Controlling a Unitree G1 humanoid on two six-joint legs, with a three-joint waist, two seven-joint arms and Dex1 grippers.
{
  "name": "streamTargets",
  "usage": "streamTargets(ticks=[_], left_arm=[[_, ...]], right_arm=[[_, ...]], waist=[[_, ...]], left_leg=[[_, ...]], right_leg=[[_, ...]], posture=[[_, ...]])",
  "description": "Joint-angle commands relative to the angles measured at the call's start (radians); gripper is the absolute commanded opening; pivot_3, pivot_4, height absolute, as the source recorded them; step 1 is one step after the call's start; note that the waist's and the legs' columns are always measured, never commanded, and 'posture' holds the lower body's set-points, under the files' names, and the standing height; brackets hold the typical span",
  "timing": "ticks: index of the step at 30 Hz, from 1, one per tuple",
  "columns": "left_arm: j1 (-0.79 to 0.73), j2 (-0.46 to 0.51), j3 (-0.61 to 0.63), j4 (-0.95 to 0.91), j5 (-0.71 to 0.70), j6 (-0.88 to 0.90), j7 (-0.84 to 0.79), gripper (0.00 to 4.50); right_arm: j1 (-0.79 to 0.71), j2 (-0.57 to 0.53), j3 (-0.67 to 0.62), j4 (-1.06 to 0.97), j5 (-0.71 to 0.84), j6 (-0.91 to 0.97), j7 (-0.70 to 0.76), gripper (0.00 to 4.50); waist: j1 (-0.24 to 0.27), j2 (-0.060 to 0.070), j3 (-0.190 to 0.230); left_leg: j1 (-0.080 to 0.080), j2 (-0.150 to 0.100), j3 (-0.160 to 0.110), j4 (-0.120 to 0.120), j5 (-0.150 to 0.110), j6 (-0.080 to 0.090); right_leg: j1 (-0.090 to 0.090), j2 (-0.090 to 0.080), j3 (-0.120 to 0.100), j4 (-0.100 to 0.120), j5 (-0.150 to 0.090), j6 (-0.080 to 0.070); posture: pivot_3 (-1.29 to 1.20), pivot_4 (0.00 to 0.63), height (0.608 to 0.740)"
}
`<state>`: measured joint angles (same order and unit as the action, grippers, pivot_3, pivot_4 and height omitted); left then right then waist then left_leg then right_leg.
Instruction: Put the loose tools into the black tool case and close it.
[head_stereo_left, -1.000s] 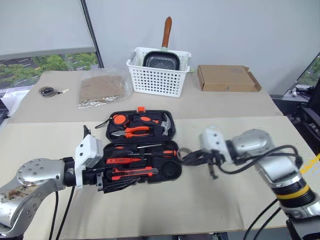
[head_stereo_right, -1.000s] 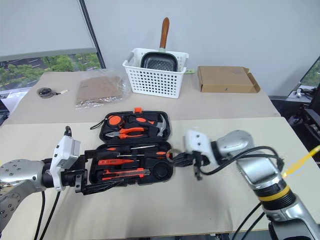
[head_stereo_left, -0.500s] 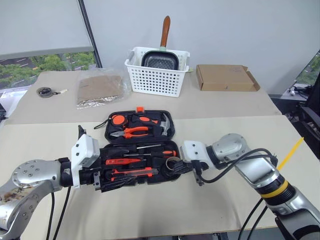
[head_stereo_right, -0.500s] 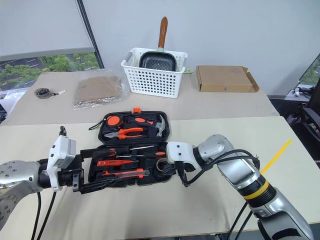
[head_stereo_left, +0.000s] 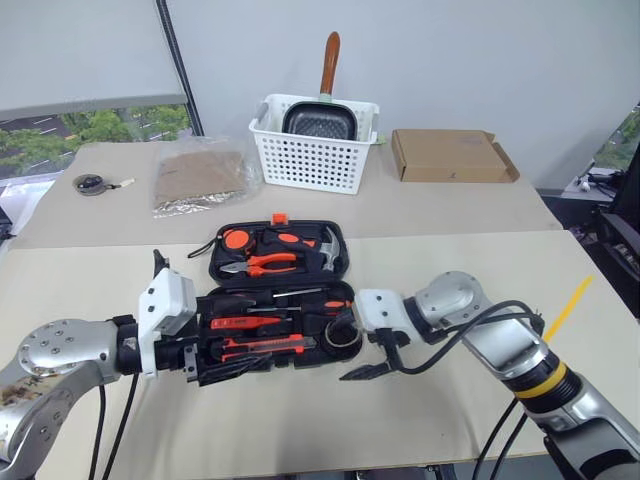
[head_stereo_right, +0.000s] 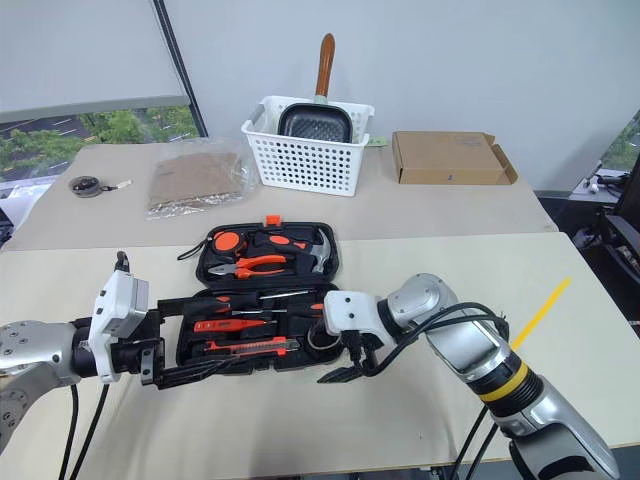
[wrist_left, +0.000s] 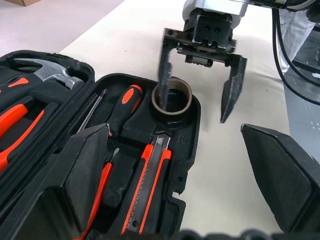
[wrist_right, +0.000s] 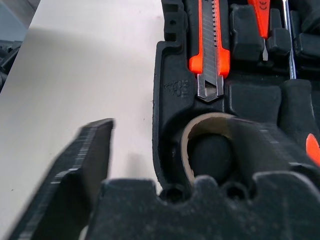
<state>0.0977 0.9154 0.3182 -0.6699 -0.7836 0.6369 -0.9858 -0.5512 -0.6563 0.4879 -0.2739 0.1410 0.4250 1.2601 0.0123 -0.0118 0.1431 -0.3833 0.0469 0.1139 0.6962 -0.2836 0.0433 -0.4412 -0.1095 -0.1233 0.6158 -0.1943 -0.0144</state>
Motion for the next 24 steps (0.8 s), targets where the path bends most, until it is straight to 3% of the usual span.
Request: streamTargets(ticks=[1, 5, 8, 19, 24], left_arm=[[0.004, 0.014, 0.031, -0.009, -0.004, -0.019, -0.013, 4.5], [0.007, 0.015, 0.035, -0.001, 0.005, -0.023, -0.021, 4.5], [0.014, 0.013, 0.038, 0.001, 0.009, -0.029, -0.027, 4.5], [0.012, 0.012, 0.032, 0.009, 0.02, -0.039, -0.031, 4.5], [0.014, 0.011, 0.037, 0.007, 0.021, -0.037, -0.03, 4.5]], right_arm=[[-0.044, 0.0, -0.097, -0.045, 0.054, 0.01, -0.012, 4.47], [-0.051, -0.047, -0.156, -0.034, 0.086, 0.033, 0.009, 4.47], [-0.047, -0.074, -0.18, -0.005, 0.088, 0.03, 0.008, 3.81], [-0.024, -0.091, -0.117, 0.055, 0.029, -0.021, 0.017, 0.11], [-0.02, -0.084, -0.104, 0.055, 0.028, -0.023, 0.023, 0.04]], waist=[[0.0, 0.0, 0.0], [0.003, 0.0, 0.0], [0.001, 0.0, 0.0], [0.0, 0.0, 0.0], [0.0, 0.0, 0.0]], left_leg=[[0.0, 0.0, 0.0, 0.0, 0.0, 0.0], [0.0, 0.0, 0.0, 0.0, 0.0, 0.0], [0.0, 0.0, 0.0, 0.0, 0.0, 0.001], [0.0, 0.0, 0.0, 0.0, 0.0, 0.001], [0.0, 0.0, 0.0, 0.0, 0.0, 0.001]], right_leg=[[0.0, 0.0, 0.0, 0.0, 0.0, 0.0], [0.0, 0.0, 0.0, 0.0, 0.0, 0.0], [0.0, 0.0, 0.0, -0.001, 0.0, 0.0], [0.0, 0.0, 0.0, -0.001, 0.0, 0.0], [0.0, 0.0, 0.0, -0.001, 0.0, 0.0]], posture=[[0.0, 0.15, 0.7], [0.0, 0.15, 0.7], [0.0, 0.15, 0.7], [0.0, 0.15, 0.7], [0.0, 0.15, 0.7]])
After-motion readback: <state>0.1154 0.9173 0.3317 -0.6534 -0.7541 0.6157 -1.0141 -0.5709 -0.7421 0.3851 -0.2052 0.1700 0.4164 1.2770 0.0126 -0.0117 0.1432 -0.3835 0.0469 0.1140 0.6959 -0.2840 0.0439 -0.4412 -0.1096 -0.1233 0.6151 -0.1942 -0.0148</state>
